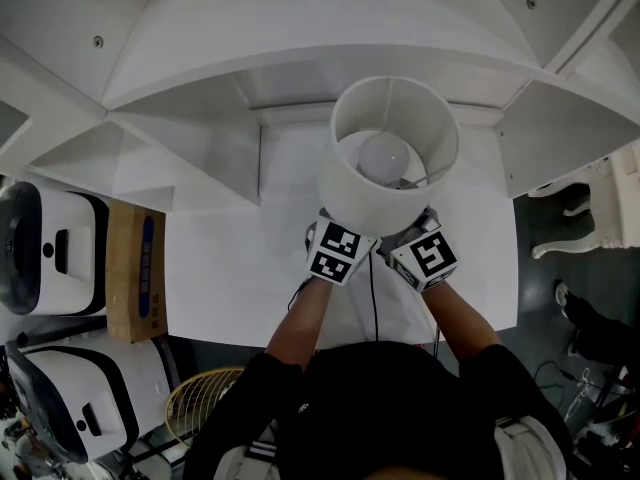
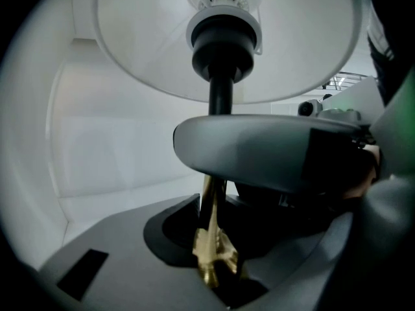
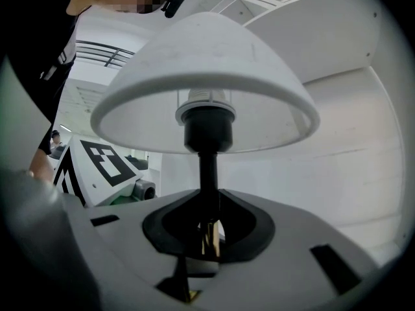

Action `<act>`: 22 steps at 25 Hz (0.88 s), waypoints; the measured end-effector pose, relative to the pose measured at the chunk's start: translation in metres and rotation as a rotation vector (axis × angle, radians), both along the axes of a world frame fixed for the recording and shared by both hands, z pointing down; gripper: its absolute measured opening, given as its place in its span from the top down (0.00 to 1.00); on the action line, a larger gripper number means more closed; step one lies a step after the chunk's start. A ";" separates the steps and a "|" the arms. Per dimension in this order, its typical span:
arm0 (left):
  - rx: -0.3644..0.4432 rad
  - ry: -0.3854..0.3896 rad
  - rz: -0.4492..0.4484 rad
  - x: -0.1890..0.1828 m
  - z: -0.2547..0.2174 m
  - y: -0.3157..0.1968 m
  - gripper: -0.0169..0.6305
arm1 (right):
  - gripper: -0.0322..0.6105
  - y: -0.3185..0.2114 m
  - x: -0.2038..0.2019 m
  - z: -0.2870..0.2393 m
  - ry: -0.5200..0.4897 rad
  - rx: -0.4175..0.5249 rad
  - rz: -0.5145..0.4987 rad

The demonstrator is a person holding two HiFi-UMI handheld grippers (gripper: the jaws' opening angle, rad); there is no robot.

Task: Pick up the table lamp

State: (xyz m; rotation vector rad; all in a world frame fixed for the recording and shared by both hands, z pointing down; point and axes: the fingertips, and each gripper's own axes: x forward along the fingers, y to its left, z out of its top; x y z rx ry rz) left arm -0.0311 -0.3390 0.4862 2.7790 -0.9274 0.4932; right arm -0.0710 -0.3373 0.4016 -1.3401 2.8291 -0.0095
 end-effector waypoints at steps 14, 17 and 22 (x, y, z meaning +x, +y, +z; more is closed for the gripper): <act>0.044 0.008 -0.008 -0.007 -0.021 0.012 0.82 | 0.83 0.018 -0.011 -0.021 -0.010 0.020 -0.016; 0.049 0.012 -0.007 -0.006 -0.024 0.015 0.82 | 0.83 0.020 -0.008 -0.022 -0.002 0.029 -0.005; 0.055 0.010 -0.005 -0.005 -0.027 0.019 0.82 | 0.83 0.024 -0.005 -0.024 0.001 0.037 0.003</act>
